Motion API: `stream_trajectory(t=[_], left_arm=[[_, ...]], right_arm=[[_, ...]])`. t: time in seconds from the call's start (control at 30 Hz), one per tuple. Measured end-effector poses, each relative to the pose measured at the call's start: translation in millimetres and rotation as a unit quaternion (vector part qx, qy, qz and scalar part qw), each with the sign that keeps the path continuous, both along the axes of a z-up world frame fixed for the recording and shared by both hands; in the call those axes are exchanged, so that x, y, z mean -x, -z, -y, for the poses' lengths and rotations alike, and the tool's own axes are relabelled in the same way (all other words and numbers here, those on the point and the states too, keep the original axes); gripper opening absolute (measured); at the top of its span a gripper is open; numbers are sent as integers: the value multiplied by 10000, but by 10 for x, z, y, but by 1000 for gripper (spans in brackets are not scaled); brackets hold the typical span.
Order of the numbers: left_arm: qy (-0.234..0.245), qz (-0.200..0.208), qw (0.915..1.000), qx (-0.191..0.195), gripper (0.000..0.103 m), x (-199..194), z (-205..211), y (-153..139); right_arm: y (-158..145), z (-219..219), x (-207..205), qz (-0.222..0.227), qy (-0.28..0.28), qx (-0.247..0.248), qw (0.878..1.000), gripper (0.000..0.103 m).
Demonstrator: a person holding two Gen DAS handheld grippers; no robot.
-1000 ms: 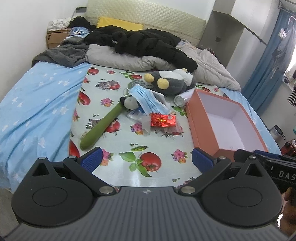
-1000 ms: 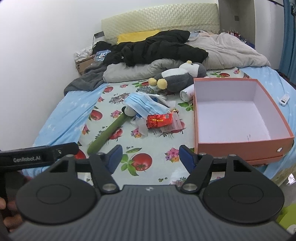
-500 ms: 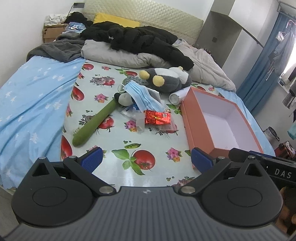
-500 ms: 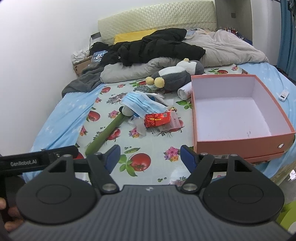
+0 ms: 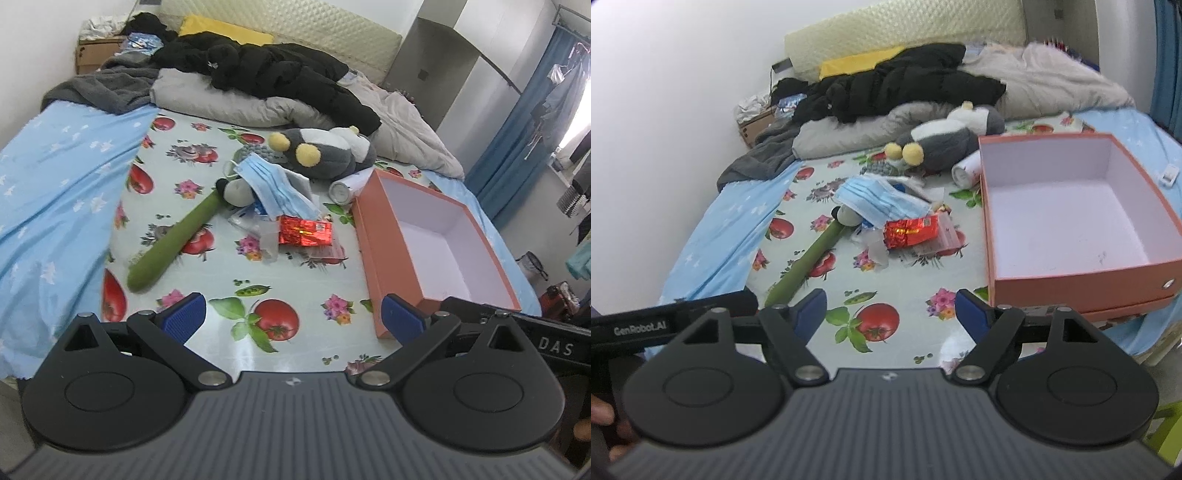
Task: Organize soft objects
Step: 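Grasp the clear plastic cup with left tool while right tool grasps red foil candy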
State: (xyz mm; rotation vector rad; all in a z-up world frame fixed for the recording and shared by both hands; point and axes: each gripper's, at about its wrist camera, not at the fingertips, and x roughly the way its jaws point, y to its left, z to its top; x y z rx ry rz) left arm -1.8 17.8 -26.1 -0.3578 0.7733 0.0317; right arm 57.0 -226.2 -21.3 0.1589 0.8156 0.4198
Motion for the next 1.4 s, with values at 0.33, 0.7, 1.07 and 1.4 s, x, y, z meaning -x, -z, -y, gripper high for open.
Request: stream_trajectory(t=[0.33, 0.7, 1.07, 1.4], left_arm=[[-35, -296, 9995, 48, 101, -572, -143, 281], [-61, -690, 9973, 252, 87, -1493, -396, 823], [48, -987, 9939, 483, 69, -2209, -553, 1461], [295, -1051, 9911, 765, 55, -2572, -610, 1866]], right_arm=[[189, -157, -563, -339, 28, -54, 9994, 78], [568, -498, -1462, -767, -123, 30, 9970, 77], [1095, -801, -2245, -1394, -351, 11, 9896, 64], [1582, -1085, -2721, -1959, -377, 76, 9799, 49]])
